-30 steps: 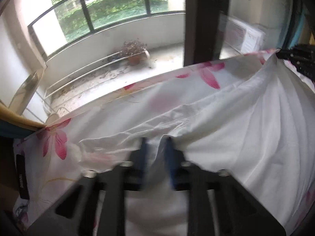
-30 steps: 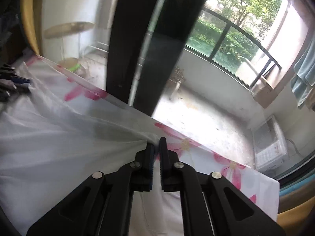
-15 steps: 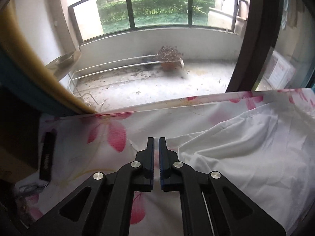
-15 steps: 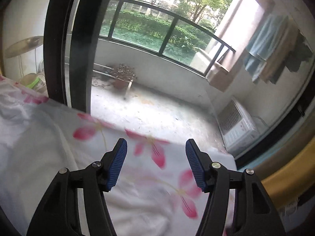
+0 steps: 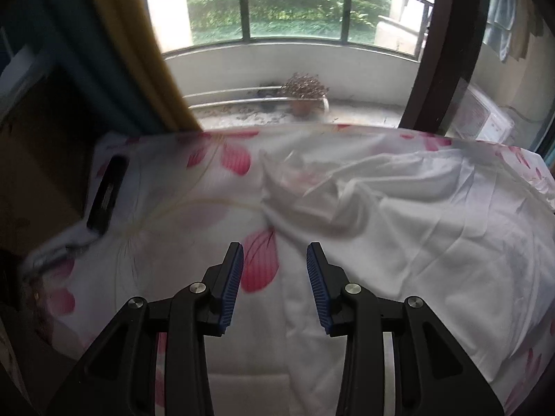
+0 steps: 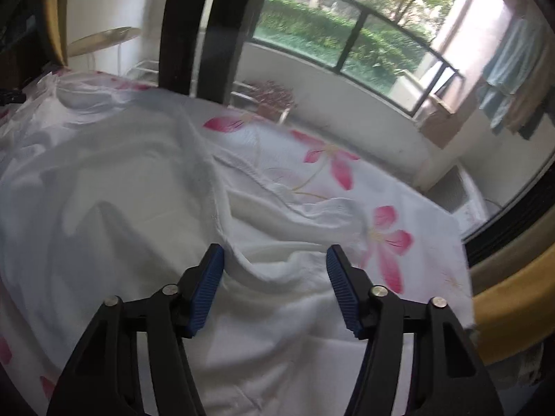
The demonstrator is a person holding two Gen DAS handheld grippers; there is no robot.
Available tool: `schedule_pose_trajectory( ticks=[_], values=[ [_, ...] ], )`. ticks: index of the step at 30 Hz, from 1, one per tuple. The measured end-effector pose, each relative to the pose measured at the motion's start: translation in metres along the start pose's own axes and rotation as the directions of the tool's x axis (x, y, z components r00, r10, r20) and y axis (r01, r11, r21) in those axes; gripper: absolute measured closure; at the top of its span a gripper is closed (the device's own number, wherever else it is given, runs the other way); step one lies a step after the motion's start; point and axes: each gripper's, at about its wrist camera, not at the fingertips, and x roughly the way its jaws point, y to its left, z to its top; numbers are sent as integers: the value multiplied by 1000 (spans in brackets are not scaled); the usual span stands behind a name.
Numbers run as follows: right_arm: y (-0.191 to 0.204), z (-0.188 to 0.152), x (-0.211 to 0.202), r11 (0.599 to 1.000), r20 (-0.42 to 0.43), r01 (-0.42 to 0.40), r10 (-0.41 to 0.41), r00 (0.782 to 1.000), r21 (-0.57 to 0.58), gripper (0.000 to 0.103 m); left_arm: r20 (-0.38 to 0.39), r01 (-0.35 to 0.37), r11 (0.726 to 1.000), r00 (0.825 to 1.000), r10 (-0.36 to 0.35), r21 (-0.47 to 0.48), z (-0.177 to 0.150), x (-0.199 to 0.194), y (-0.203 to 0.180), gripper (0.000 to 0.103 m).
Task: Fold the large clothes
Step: 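Open both grippers and withdraw them above the folded jacket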
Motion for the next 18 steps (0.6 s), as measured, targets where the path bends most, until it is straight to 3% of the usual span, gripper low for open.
schedule_pose_trajectory(
  ticks=[1, 2, 9, 12, 14, 15, 17, 18],
  values=[
    [-2, 2, 6, 1000, -11, -8, 8, 1000, 8, 85, -7, -2, 1000, 1000, 2, -6, -3, 2, 2, 63],
    [-6, 6, 14, 1000, -25, -6, 6, 1000, 19, 99, -18, -2, 1000, 1000, 2, -10, -5, 6, 4, 63],
    [-39, 38, 38, 992, 10, 77, -78, 997, 100, 100, -3, -31, 1000, 1000, 31, 3, -12, 8, 1, 63],
    [-52, 50, 40, 977, 36, 162, -169, 985, 141, 99, 1, -41, 999, 999, 41, 2, -11, 9, 0, 63],
    [-60, 54, 40, 970, 21, 181, -187, 982, 165, 97, 1, -41, 999, 999, 41, -5, -10, 10, 1, 63],
    [-64, 54, 38, 964, 20, 194, -201, 979, 181, 93, -1, -41, 999, 999, 41, -7, -9, 9, 1, 63],
    [-70, 48, 29, 951, 24, 209, -220, 975, 226, 66, -5, -40, 999, 999, 40, -7, -9, 7, 1, 63],
    [-70, 41, 22, 949, 24, 199, -212, 977, 246, 60, -2, -33, 999, 999, 33, -7, -9, 5, 1, 63]
  ],
)
